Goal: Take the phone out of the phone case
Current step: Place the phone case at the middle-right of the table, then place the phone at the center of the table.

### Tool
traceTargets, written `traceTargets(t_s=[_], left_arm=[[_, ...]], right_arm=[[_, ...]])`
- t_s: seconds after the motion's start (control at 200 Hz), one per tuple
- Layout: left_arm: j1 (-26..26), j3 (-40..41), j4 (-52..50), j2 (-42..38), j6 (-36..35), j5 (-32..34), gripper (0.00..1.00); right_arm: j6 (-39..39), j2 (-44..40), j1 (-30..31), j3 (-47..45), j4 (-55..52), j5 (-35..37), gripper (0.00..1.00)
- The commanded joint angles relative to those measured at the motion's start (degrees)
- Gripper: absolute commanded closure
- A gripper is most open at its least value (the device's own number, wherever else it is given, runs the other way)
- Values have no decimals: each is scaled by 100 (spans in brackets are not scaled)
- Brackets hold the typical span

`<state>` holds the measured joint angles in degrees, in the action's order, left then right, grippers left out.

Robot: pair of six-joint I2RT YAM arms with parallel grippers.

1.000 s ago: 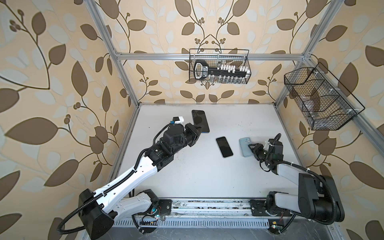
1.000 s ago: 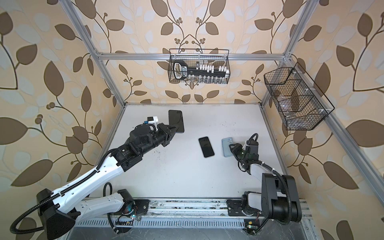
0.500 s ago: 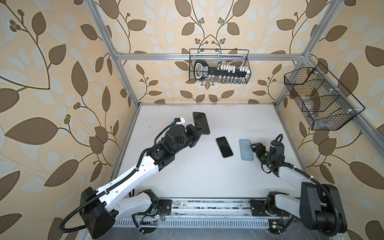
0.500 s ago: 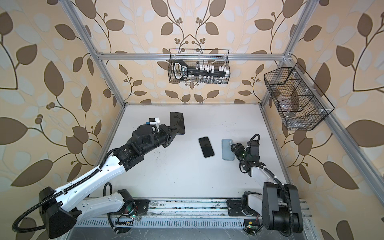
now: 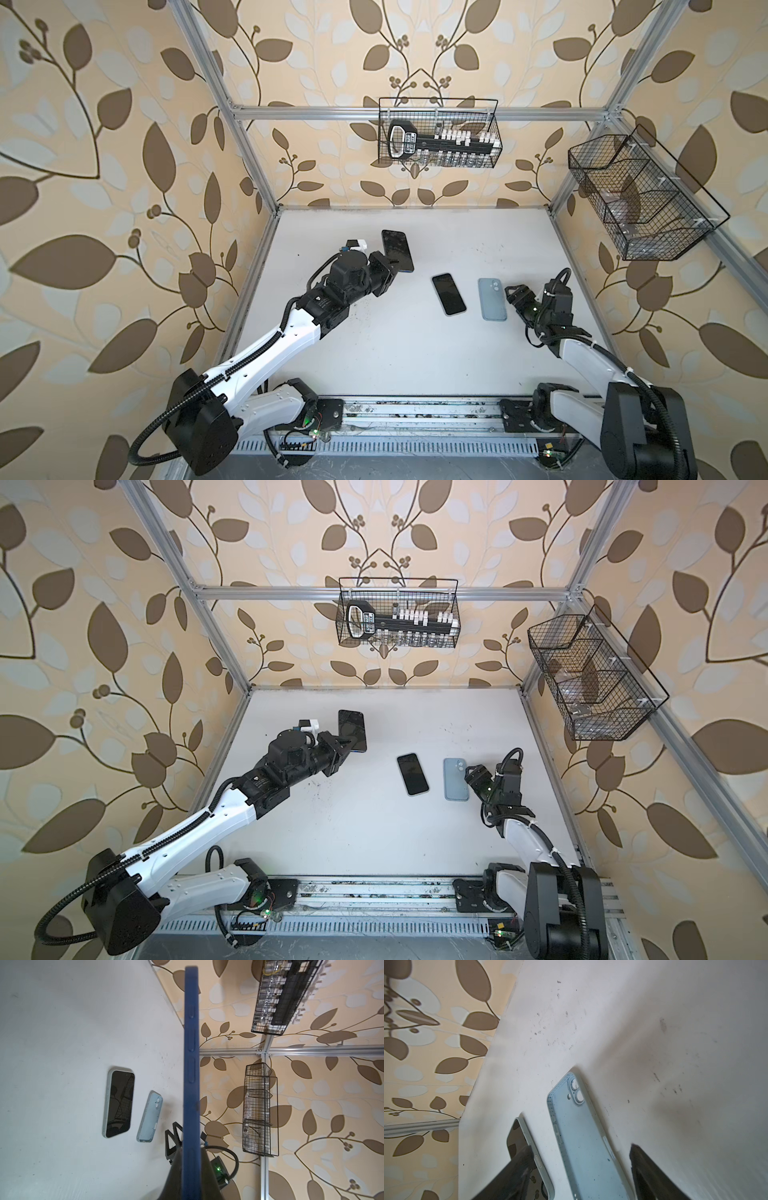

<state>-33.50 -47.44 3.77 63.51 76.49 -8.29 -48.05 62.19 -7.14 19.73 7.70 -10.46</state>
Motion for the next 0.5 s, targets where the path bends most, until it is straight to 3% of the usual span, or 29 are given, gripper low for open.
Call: traceTargets(t_s=[0.0, 0.115, 0.495], left_arm=[[130, 104, 586, -73, -387, -271, 100], [246, 336, 567, -75, -538, -291, 100], [379, 1440, 2396, 761, -722, -907, 100]], right_arm=[[119, -164, 0, 61, -128, 63, 26], [97, -216, 1, 49, -124, -24, 26], [32, -243, -5, -72, 63, -211, 26]])
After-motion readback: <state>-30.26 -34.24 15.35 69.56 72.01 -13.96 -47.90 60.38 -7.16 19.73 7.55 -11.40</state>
